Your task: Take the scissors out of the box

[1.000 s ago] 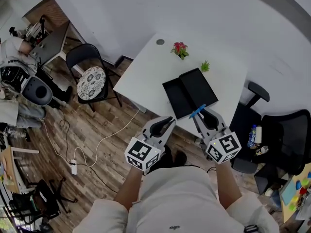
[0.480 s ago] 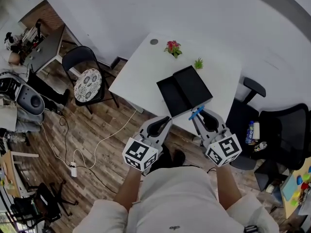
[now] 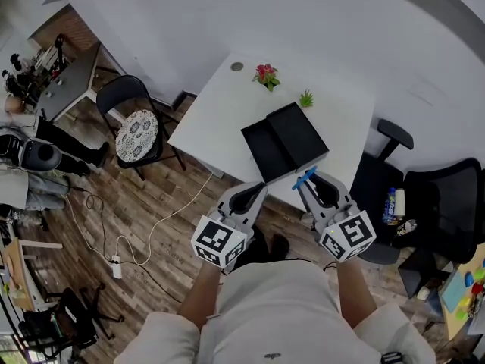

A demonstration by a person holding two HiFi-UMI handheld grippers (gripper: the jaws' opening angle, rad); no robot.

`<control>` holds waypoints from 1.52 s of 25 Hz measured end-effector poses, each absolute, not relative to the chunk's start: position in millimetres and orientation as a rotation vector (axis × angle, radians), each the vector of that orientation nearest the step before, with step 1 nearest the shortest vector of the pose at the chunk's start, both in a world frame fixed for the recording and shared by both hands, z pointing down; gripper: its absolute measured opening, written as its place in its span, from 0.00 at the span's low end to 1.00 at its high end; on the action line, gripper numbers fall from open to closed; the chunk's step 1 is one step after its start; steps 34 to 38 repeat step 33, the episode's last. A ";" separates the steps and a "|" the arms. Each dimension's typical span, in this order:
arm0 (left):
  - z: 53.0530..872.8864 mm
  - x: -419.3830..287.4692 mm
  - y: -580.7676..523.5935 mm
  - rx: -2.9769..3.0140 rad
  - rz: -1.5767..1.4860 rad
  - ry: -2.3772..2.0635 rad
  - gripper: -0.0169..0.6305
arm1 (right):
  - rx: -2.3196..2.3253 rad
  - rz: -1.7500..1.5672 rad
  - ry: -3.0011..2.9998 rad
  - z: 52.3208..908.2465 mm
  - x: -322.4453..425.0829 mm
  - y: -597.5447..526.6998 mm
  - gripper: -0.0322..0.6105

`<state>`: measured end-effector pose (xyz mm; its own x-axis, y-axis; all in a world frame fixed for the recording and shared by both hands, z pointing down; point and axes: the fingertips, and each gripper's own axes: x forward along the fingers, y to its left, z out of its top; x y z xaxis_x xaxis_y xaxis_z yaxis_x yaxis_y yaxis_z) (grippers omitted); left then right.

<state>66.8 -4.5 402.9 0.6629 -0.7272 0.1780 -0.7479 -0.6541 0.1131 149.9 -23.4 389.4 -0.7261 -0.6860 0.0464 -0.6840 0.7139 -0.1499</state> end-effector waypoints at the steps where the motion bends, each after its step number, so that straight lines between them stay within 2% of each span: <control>1: 402.3 67.2 -4.5 2.701 0.173 -1.211 0.06 | -1.157 -0.244 2.898 389.5 150.3 -23.0 0.19; 38: 402.7 79.6 -2.6 2.685 0.199 -1.227 0.06 | -1.128 -0.248 2.919 391.6 155.9 -24.6 0.19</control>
